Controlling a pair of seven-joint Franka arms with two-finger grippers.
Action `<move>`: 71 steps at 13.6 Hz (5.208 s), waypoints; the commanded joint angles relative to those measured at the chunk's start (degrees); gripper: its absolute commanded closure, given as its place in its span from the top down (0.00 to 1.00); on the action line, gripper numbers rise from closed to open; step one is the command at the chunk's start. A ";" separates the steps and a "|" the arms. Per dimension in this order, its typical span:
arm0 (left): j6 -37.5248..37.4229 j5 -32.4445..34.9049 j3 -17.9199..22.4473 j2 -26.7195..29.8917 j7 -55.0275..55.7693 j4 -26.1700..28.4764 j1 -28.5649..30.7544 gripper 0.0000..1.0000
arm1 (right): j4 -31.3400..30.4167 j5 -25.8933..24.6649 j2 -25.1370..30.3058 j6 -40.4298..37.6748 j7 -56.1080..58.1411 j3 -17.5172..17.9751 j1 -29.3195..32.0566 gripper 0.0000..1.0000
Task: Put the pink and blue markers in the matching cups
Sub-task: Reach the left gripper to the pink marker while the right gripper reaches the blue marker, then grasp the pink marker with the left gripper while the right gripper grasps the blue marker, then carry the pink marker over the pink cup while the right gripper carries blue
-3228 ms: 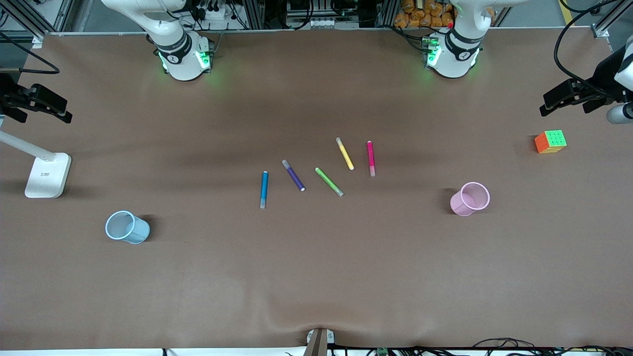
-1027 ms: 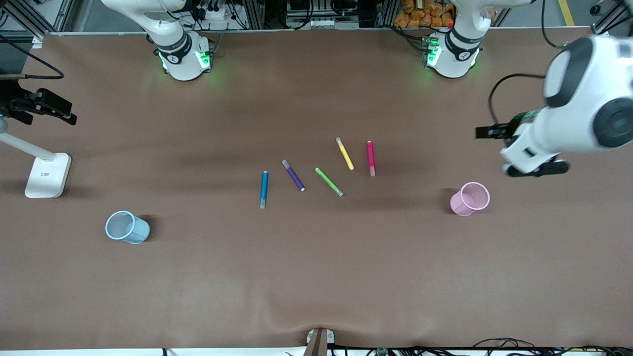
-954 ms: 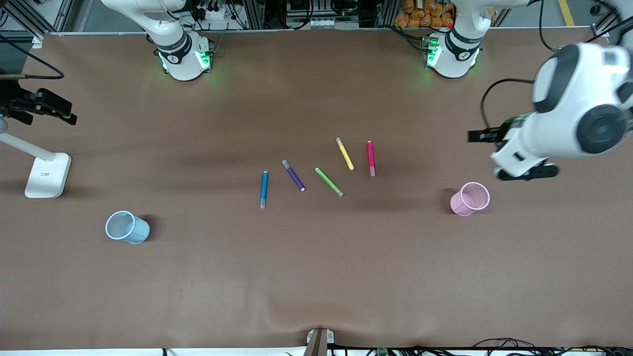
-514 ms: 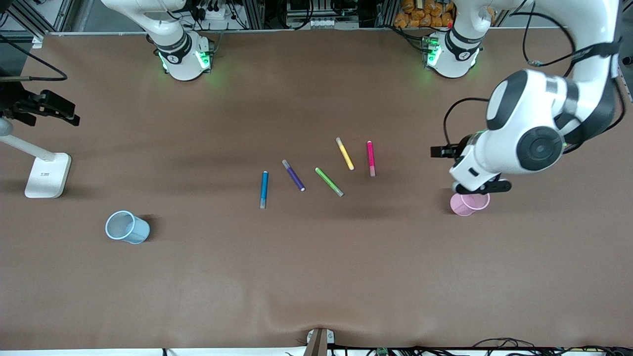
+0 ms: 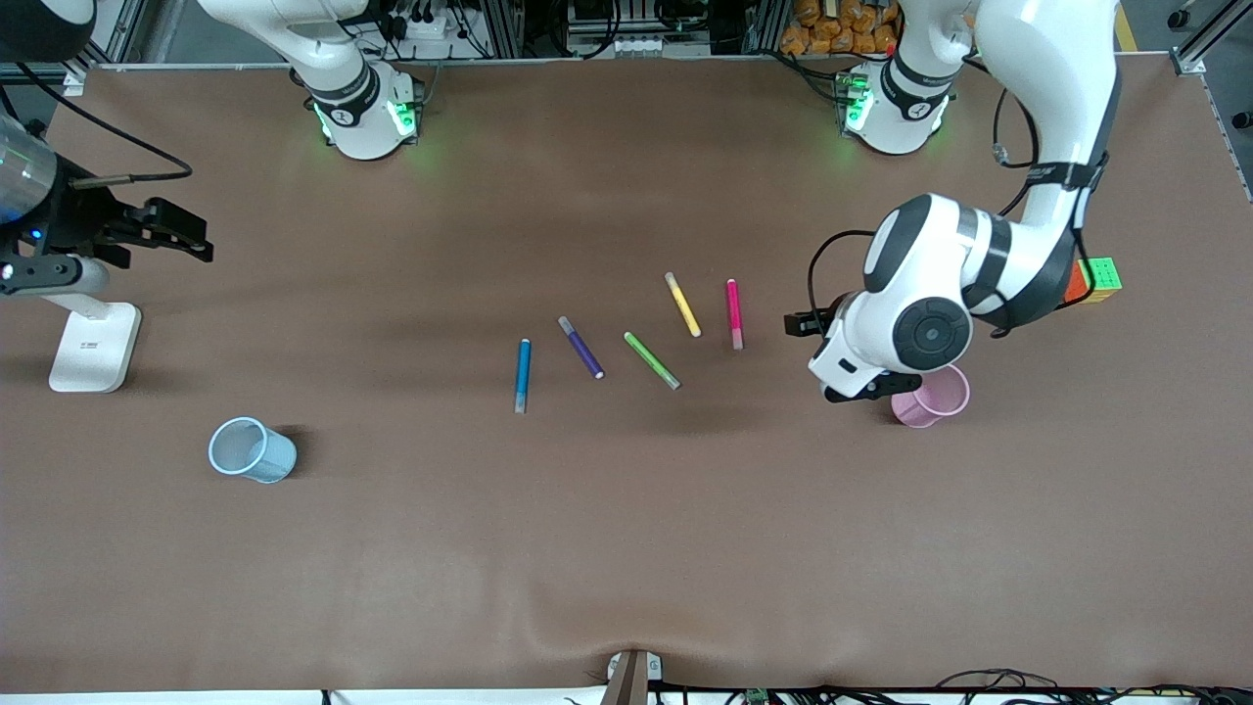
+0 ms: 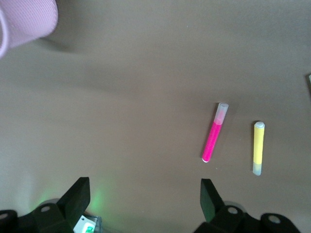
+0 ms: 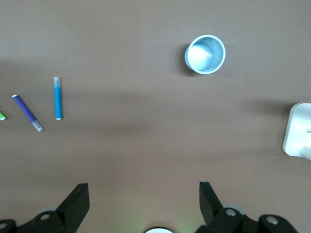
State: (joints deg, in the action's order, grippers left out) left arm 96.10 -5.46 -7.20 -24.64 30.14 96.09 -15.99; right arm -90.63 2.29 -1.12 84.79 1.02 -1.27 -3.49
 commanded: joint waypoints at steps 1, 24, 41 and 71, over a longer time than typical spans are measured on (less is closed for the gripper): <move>0.58 -1.91 0.08 -0.14 1.07 1.11 0.08 1.00 | 0.55 1.31 -1.17 0.90 -2.59 -0.31 -1.95 1.00; 24.13 -11.67 -0.27 -10.60 1.59 9.46 -7.12 0.78 | 0.64 1.84 -23.48 24.98 -19.03 -0.31 -24.28 1.00; 15.83 -9.31 1.04 -4.11 0.63 4.92 -1.52 0.00 | -8.15 1.93 -35.53 48.63 -22.81 -0.31 -28.42 1.00; 11.75 28.55 0.43 -5.06 32.23 -6.53 14.95 0.00 | -8.15 2.37 -39.05 51.27 -22.99 -0.31 -27.98 0.00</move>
State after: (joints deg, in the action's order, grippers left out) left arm 107.26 18.34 -6.73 -28.73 57.63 89.49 0.20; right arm -98.71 3.75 -39.83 135.53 -21.27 -1.39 -31.41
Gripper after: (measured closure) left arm 0.828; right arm 0.577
